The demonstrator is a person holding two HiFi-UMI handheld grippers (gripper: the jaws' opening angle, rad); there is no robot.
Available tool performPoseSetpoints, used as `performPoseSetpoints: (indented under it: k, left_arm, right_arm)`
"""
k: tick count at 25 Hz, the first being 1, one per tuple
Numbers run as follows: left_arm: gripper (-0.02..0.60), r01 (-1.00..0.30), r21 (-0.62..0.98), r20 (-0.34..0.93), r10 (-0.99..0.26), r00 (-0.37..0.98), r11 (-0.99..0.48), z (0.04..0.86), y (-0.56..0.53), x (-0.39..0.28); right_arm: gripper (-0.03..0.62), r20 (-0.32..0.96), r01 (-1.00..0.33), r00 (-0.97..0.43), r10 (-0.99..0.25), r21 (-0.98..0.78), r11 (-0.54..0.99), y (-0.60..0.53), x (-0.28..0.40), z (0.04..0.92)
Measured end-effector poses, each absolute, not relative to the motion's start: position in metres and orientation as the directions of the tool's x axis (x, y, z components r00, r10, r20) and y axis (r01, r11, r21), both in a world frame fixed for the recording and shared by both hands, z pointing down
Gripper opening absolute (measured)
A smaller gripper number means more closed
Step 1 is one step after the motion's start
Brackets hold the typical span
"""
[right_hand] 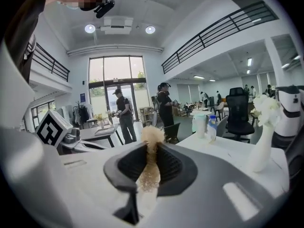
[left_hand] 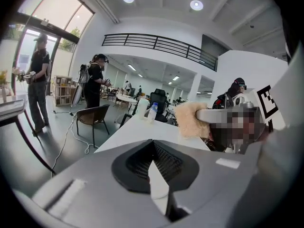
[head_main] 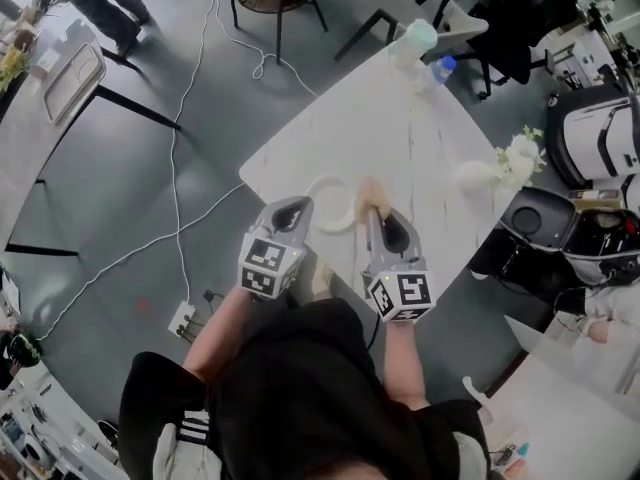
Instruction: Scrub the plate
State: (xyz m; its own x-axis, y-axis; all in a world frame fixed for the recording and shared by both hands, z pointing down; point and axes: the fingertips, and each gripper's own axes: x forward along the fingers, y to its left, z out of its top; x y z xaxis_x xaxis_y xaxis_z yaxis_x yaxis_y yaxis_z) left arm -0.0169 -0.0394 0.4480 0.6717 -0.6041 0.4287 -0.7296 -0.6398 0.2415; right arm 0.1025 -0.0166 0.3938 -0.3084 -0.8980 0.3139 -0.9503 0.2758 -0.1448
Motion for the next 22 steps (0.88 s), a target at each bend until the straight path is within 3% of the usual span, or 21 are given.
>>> performPoseSetpoints:
  k: [22]
  left_arm:
    - [0.006,-0.873,0.306,0.626,-0.611,0.485,-0.379,0.576,-0.048,-0.013]
  right_arm:
    - [0.049,0.468,-0.853,-0.521,-0.714,-0.259,0.453,-0.061,0.103,0.522]
